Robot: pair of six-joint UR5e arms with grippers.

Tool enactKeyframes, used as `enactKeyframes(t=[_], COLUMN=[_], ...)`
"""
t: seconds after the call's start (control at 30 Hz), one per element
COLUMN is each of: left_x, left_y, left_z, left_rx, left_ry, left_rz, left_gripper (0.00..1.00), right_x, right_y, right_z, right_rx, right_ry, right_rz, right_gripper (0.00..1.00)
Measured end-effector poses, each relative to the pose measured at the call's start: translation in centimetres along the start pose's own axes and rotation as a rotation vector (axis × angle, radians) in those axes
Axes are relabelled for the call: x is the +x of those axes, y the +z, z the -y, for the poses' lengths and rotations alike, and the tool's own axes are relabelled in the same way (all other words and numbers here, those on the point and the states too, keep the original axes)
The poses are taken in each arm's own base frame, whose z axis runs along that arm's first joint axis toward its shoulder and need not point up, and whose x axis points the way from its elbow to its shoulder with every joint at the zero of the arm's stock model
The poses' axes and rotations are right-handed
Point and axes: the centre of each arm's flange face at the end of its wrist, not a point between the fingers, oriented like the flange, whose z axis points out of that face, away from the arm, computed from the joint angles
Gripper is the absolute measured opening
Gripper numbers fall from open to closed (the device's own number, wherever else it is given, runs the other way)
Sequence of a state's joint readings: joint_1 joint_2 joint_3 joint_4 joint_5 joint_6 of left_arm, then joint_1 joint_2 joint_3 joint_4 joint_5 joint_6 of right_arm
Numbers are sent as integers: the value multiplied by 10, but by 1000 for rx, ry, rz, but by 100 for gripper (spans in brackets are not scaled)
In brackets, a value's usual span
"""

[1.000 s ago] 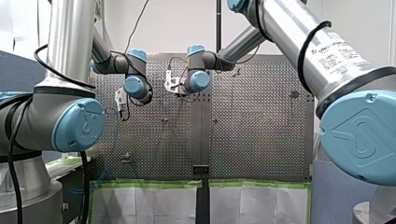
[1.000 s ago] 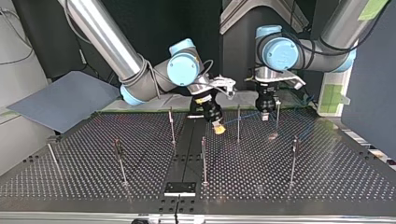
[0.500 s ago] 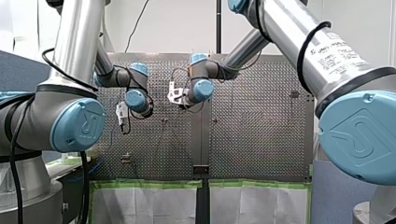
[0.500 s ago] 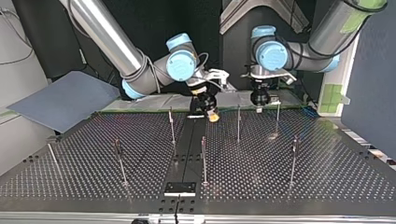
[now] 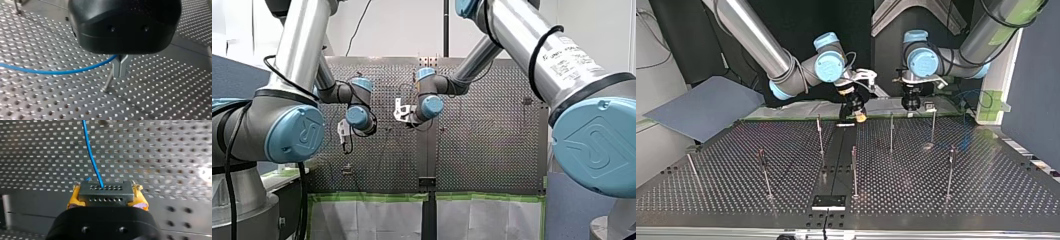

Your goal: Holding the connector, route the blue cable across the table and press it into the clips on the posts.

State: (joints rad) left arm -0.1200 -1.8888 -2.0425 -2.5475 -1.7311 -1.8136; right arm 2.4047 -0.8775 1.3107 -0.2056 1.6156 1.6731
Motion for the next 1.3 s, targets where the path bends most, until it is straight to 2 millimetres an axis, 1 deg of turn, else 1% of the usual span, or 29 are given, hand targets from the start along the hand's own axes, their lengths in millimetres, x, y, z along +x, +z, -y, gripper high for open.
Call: enactKeyframes(t=[0.07,0.13,0.23,0.6,0.8,0.9,1.03,1.3], left_x=[4,6,6,2,5,10,11,2], left_y=[3,5,7,17,42,53,61,75], left_z=[-1,-2,-4,-7,-11,-13,-16,-15], left_rx=[3,5,10,28,26,30,36,67], left_ry=[-1,-3,-9,-31,-41,-44,-57,-90], left_rz=[1,3,11,32,36,30,35,56], left_gripper=[0,0,0,0,0,0,0,0], right_x=[-13,-22,-28,-23,-20,-19,-17,-14], right_y=[4,7,10,18,22,25,27,30], right_z=[-2,-4,-6,-25,-33,-39,-47,-63], right_rx=[-2,-5,-8,-25,-28,-29,-35,-54], right_ry=[-1,-1,1,39,56,64,73,83], right_rz=[19,30,34,7,-14,-24,-35,-41], right_gripper=[0,0,0,0,0,0,0,0])
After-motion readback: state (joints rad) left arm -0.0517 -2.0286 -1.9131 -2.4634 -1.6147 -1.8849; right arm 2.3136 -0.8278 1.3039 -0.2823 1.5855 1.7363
